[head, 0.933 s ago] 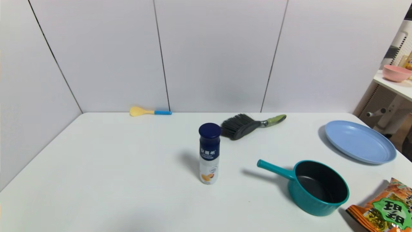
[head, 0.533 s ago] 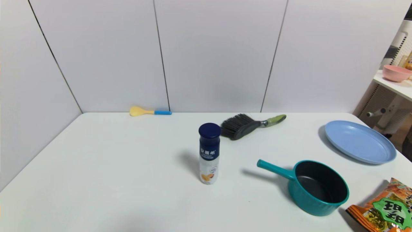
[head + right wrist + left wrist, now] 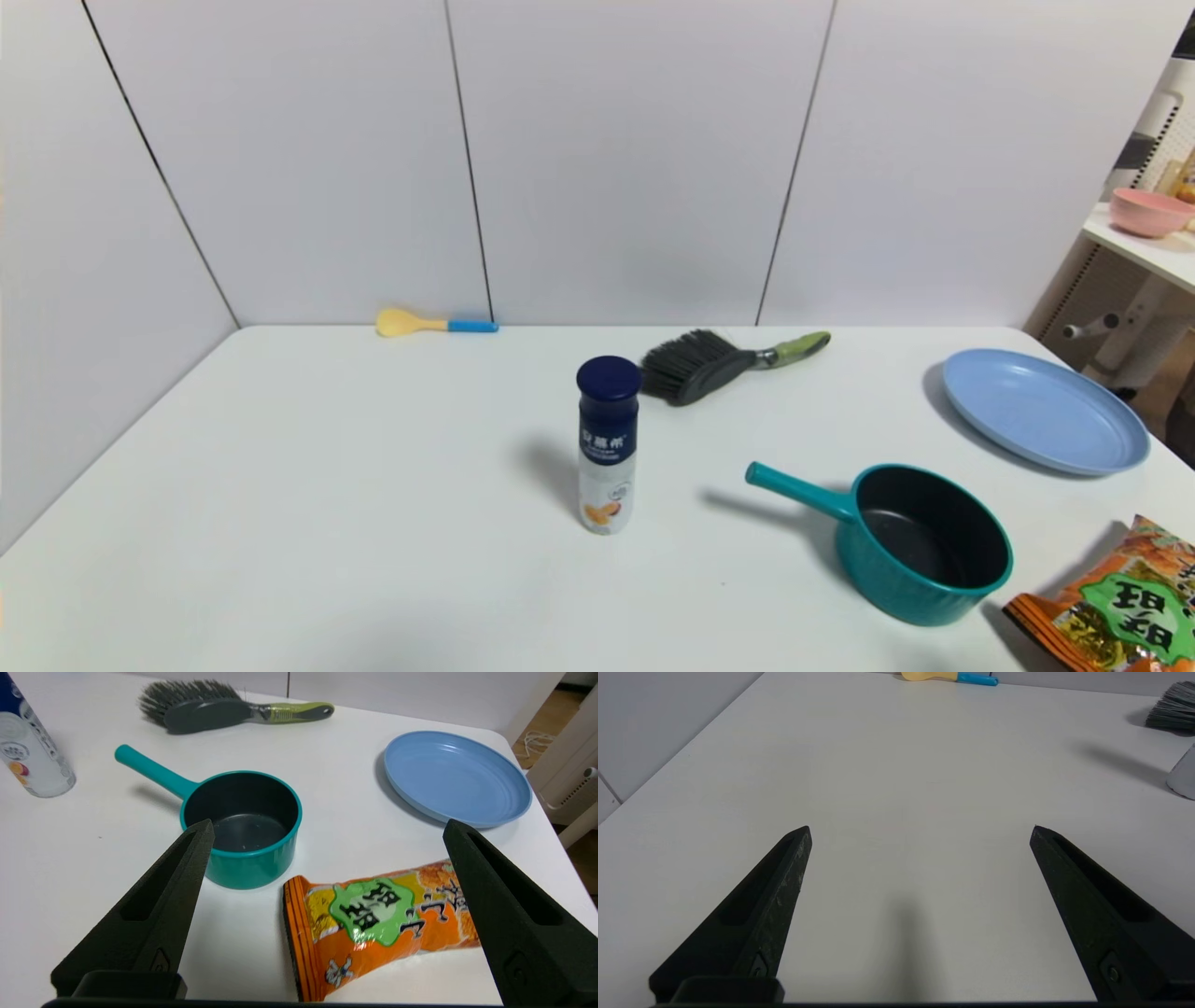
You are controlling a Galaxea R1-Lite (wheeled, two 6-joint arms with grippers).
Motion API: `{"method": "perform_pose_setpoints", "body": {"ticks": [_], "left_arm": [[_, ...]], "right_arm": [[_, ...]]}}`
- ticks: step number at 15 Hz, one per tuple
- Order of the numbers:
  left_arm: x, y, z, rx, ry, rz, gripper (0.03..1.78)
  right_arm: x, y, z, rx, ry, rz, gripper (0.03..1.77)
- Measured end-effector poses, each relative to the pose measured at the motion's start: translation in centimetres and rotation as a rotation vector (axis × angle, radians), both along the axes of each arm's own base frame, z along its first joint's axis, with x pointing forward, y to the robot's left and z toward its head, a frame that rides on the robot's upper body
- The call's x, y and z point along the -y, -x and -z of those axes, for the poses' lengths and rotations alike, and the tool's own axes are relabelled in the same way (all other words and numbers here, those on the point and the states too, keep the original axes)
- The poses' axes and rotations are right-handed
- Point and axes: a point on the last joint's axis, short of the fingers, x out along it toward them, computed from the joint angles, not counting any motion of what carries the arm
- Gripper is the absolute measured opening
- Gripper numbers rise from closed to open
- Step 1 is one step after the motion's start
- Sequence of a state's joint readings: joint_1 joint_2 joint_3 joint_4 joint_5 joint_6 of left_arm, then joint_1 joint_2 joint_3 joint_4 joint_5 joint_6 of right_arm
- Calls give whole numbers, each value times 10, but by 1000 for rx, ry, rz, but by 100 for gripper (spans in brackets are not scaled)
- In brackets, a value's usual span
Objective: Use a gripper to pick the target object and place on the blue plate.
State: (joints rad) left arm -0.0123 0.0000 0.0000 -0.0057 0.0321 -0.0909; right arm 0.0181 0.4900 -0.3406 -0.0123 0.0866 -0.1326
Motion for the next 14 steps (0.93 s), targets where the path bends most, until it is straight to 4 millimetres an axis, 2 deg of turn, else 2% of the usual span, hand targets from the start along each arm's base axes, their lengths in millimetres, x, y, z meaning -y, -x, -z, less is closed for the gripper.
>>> {"method": "perform_pose_setpoints", "body": {"ticks": [2,5,8,11,14], "left_arm": [[0,0,0,0,0,0,169],[0,0,0,0,0,0,169],[0,0,0,0,0,1,169],[0,0,0,0,0,0,169],[0,0,0,0,0,0,169]], "right_arm": [[-1,-29,-20,-75,29,-15,169],[-3,-82,-43,-209,68,-34,169],[-5,-137,-56,-358,130,-76,169],[-10,-175,-54,-569,180,-205,169],[-18,-188,-38,-748,212,-304,169]]}}
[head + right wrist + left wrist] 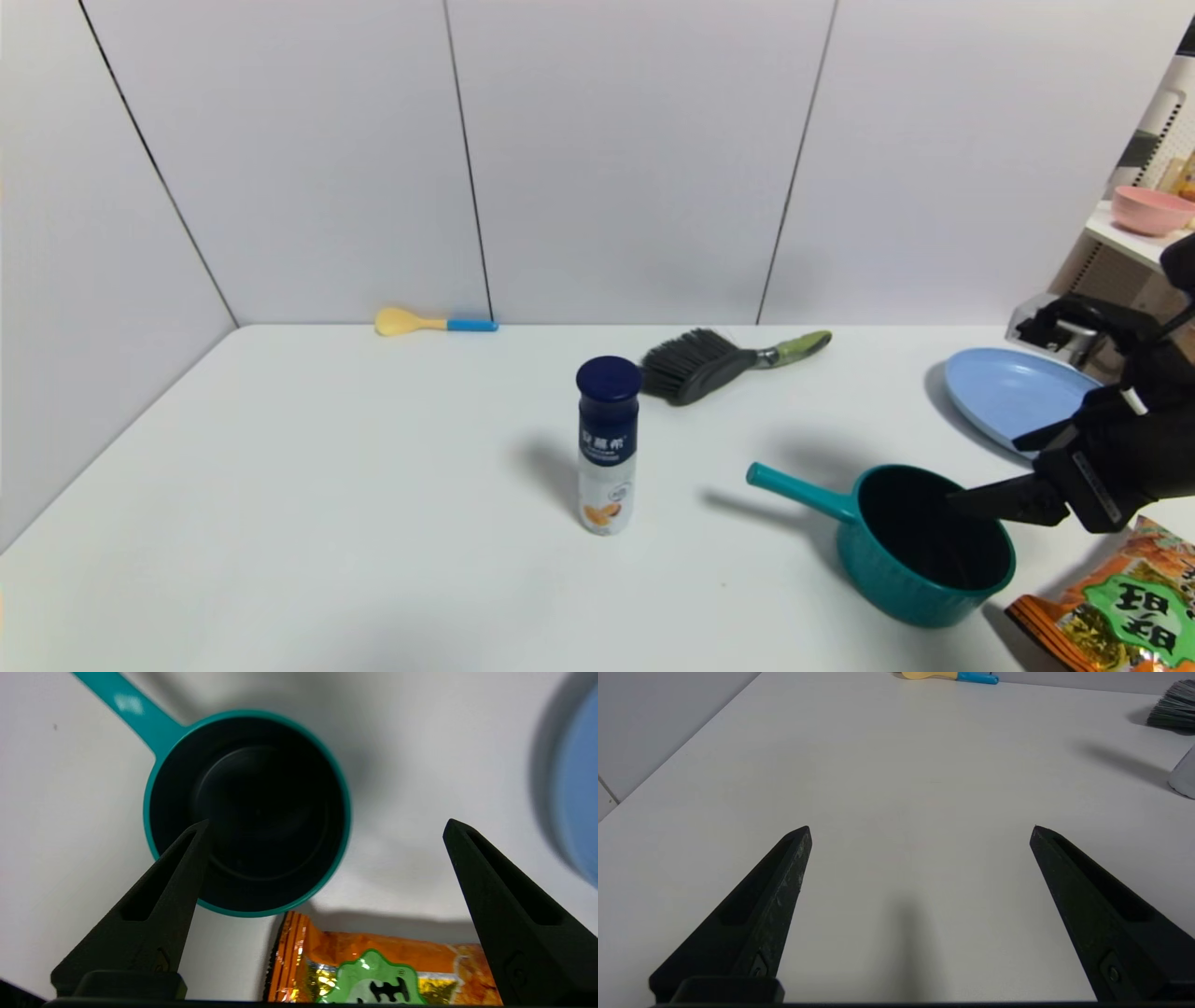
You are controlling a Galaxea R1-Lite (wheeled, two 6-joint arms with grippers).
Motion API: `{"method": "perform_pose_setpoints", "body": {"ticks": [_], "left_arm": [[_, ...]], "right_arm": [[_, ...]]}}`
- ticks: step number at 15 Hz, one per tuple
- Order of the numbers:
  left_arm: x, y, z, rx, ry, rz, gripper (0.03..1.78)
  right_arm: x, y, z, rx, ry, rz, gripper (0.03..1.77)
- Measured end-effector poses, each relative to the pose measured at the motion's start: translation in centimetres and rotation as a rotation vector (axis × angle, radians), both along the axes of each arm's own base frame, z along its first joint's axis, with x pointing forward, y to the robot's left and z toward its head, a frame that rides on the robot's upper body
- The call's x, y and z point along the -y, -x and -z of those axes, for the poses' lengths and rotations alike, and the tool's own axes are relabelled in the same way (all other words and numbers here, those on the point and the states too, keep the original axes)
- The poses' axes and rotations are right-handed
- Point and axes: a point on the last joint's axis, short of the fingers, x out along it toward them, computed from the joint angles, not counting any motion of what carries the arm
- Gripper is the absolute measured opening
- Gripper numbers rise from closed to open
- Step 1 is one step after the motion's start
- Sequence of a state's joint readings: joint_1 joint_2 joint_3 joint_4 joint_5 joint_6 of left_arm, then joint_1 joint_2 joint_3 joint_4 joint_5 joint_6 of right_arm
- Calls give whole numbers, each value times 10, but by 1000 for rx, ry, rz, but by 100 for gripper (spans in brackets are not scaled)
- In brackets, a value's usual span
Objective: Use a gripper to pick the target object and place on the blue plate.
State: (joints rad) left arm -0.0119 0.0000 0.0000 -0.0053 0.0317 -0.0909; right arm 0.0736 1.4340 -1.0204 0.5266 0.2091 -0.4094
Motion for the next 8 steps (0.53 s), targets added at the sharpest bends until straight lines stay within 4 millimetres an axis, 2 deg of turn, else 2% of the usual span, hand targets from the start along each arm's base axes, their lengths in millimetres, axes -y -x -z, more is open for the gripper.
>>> {"method": "perform_pose_setpoints", "body": {"ticks": [4,8], "left_arm": [[0,0,0,0,0,0,169],[0,0,0,0,0,0,169]], "right_arm": [[-7,-13,16,-63,36,-66,169],[-7,-28,29,-89,47,-61,169]]}}
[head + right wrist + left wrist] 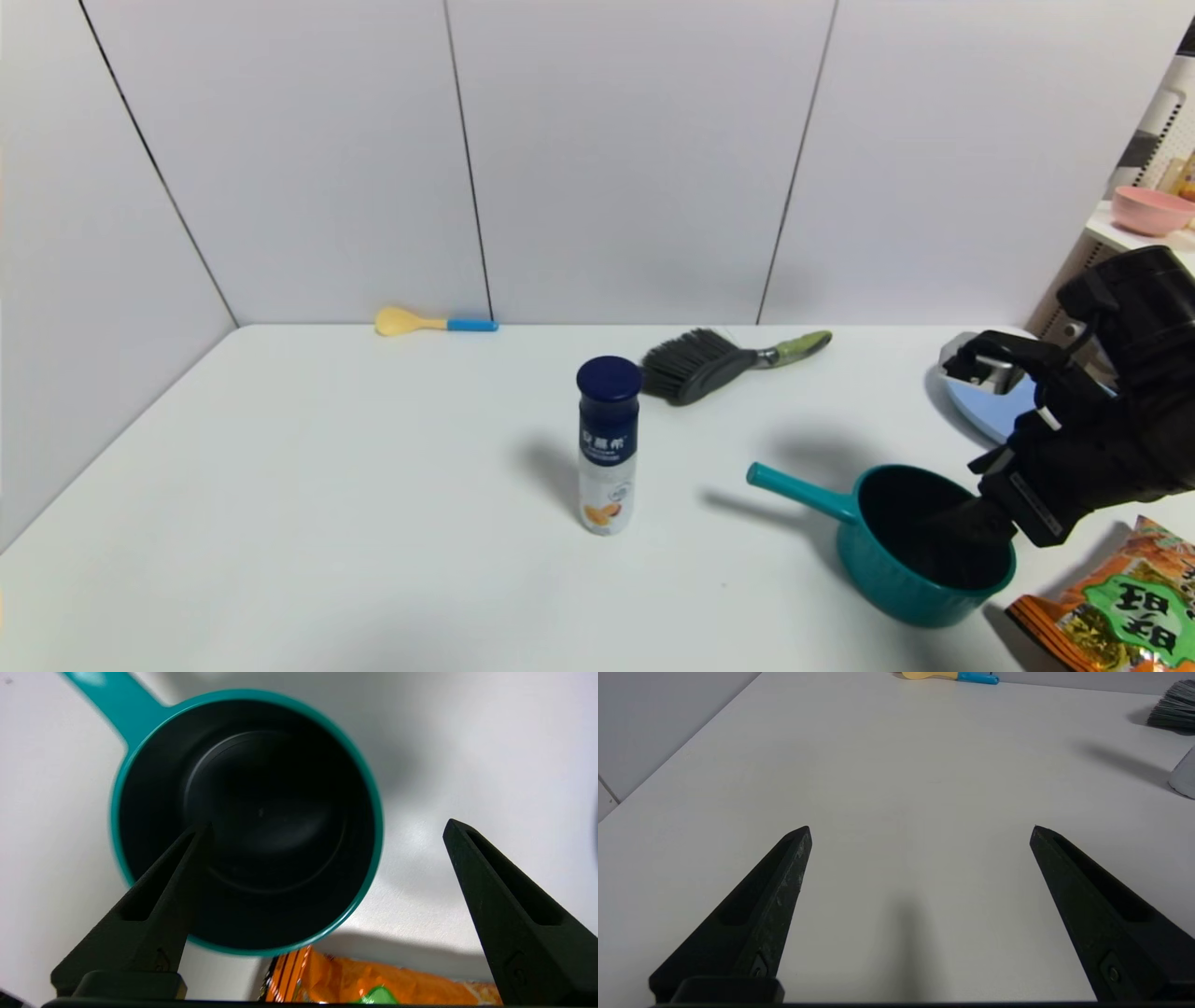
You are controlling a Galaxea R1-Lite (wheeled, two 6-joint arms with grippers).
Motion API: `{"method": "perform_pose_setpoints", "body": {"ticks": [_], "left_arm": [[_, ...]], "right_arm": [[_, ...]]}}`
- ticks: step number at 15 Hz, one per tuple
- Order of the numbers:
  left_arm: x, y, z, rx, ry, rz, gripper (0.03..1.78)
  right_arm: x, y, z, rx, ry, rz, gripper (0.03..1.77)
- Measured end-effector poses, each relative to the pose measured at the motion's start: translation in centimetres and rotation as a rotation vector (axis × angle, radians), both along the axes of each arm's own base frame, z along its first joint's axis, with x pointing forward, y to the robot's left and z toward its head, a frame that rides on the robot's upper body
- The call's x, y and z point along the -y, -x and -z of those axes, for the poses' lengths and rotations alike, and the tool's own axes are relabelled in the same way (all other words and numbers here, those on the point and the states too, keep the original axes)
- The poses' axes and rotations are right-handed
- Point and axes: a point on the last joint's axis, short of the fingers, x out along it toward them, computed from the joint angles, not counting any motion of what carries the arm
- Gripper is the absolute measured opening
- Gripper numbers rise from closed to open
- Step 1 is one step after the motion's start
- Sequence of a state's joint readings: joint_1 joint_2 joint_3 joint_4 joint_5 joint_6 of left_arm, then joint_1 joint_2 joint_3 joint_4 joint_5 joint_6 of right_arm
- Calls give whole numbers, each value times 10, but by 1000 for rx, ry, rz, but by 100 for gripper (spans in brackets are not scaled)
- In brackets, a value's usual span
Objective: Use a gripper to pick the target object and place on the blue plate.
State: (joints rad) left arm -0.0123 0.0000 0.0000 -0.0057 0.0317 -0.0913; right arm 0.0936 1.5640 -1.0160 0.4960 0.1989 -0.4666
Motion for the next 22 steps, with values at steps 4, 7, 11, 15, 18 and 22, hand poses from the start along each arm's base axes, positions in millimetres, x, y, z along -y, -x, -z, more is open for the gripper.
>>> {"method": "perform_pose_setpoints", "body": {"ticks": [4,7,11,15,18,22], "left_arm": [[0,0,0,0,0,0,169],[0,0,0,0,0,0,169],[0,0,0,0,0,0,169],[0,0,0,0,0,0,169],[0,0,0,0,0,0,169],[0,0,0,0,0,0,169]], "right_arm": [[1,-13,12,-6,3,13,170],[1,-20,19,1,15,21,170],[3,-25,27,-24,25,33,170],[4,-27,30,-32,26,36,170],[4,-26,29,-32,26,36,170],[4,-25,30,-33,26,36,170]]}}
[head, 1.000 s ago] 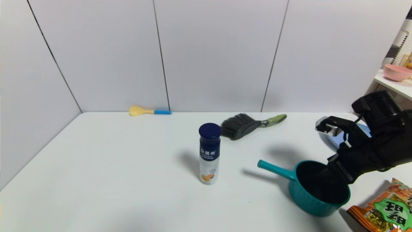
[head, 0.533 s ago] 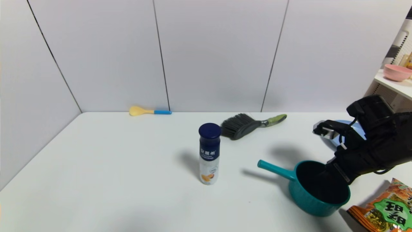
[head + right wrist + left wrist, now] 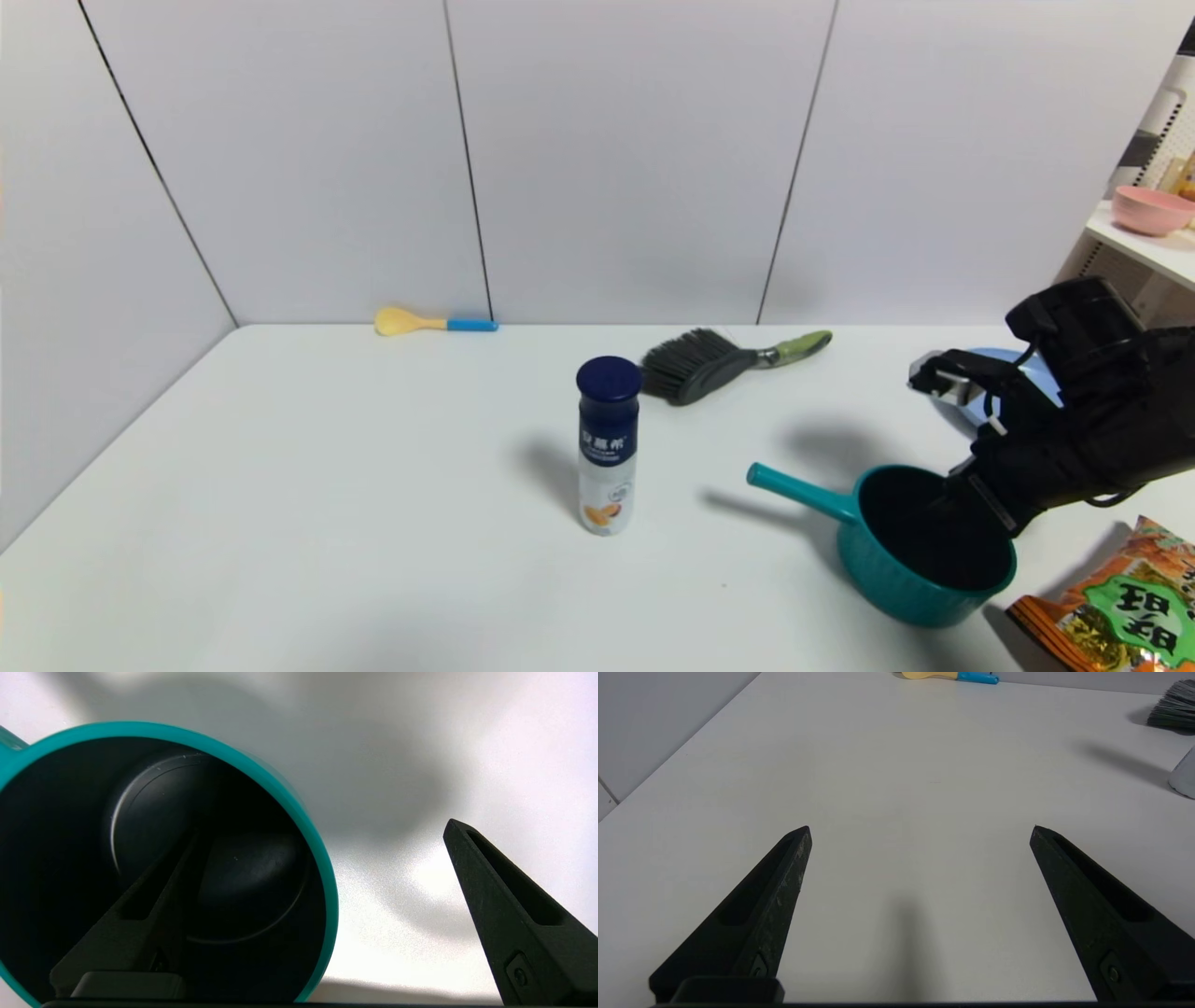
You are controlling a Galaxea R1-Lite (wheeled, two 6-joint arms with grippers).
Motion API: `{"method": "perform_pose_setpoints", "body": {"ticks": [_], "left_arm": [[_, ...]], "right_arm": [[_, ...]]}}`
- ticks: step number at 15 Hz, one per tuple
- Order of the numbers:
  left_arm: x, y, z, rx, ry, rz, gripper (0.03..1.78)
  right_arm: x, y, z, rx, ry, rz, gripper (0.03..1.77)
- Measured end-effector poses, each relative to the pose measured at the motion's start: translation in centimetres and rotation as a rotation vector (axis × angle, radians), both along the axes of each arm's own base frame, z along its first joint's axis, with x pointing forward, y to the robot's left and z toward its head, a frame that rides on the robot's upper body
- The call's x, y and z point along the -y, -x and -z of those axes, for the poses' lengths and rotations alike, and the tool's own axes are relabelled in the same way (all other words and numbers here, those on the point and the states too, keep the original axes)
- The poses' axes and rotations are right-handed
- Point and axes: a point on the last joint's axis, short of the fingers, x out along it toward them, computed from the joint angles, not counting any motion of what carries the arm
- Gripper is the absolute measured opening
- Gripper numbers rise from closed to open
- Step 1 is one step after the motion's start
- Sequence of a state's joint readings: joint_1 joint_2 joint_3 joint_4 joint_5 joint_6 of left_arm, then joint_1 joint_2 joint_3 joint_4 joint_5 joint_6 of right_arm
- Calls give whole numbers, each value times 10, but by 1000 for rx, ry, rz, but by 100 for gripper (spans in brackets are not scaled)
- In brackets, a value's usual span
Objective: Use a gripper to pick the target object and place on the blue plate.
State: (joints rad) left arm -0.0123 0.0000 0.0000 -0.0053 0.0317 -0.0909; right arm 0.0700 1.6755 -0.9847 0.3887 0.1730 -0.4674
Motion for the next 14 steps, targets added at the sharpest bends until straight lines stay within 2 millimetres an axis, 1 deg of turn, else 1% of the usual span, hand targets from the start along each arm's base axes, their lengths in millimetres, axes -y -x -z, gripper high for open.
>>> {"method": "perform_pose_setpoints", "body": {"ticks": [1,2,4,7,8,9,10,14], "left_arm": [[0,0,0,0,0,0,169],[0,0,0,0,0,0,169],[0,0,0,0,0,1,169],[0,0,0,0,0,0,169],[0,0,0,0,0,0,169],[0,0,0,0,0,0,169],[0,0,0,0,0,0,169],[0,0,0,0,0,0,169]], "right_arm": [[0,0,-1,4,0,-1,170],[0,-1,-1,17,-1,-2,150],[-1,0,-1,39,-2,-7,118],[-2,4,2,28,1,-20,83],[-3,5,3,23,1,-22,74],[-3,7,4,17,2,-24,21],[-4,8,5,17,2,-25,16],[-3,10,4,18,3,-24,15]]}}
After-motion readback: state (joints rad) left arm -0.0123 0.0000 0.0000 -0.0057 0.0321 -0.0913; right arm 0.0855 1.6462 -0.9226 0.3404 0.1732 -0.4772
